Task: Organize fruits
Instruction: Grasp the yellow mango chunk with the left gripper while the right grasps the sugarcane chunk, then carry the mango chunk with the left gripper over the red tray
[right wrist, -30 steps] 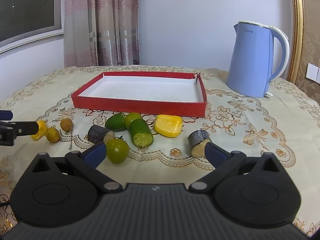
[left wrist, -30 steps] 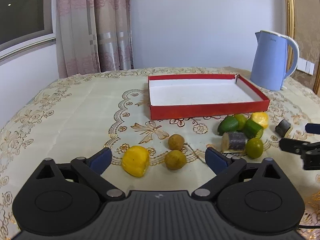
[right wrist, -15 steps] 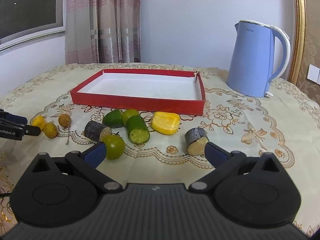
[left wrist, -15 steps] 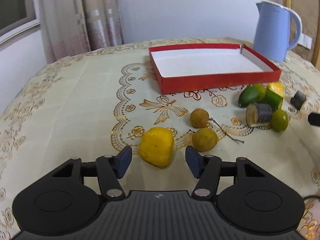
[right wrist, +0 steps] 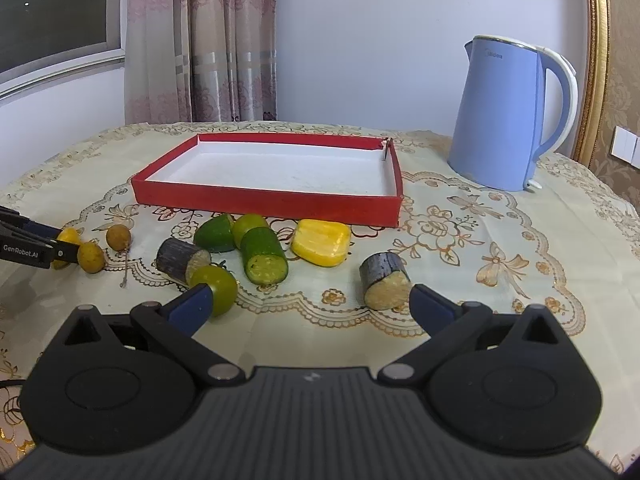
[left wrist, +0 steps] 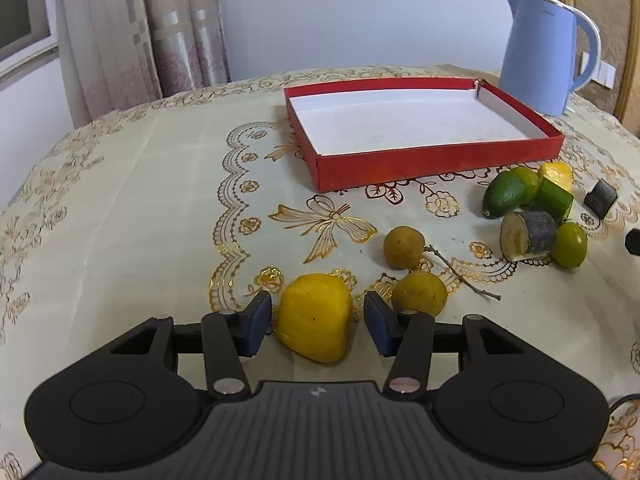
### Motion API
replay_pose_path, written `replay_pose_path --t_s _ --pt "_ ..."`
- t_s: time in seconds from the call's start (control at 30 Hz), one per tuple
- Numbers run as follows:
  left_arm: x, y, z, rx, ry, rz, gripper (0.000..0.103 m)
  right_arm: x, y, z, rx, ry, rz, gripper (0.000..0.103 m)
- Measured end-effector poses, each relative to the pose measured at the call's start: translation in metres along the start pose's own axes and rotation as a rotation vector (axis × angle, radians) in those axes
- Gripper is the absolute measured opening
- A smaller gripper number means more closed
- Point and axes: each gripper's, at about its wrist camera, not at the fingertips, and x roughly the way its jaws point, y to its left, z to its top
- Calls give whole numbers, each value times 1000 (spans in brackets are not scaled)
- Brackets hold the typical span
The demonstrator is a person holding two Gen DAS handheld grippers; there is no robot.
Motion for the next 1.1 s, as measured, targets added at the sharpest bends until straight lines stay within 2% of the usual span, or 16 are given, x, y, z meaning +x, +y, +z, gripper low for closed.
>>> replay_pose_path --t_s 0.07,0.23,0.43,0.5,0.57,0.7,0.8,1.0,1.07,1.1 --pt "-1 1 0 -3 12 -9 37 0 -1 0 3 2 -5 103" --pt "-8 3 -4 -8 22 -25 36 0 -6 0 9 8 -8 103" --pt "-16 5 -3 -35 -6 -19 36 3 -13 -2 -8 31 -23 103" --pt "-18 4 -1 -39 -15 -11 36 5 -16 -2 -13 40 -12 99" --pt "-20 2 0 -42 -23 0 36 8 -18 -2 -20 52 -5 91" --pt "-27 -3 2 -42 -48 16 36 13 -21 -2 -64 45 -22 90" --pt "-33 -8 4 -55 -71 25 36 20 -27 3 -71 53 -16 84" --pt "-38 -21 10 -51 -96 -4 36 36 -35 11 -104 66 -9 68" --pt "-38 -26 11 -43 -99 -12 36 44 -41 14 -97 99 4 50" --pt "-38 -29 12 -39 -100 -16 36 47 -43 14 -90 112 12 45"
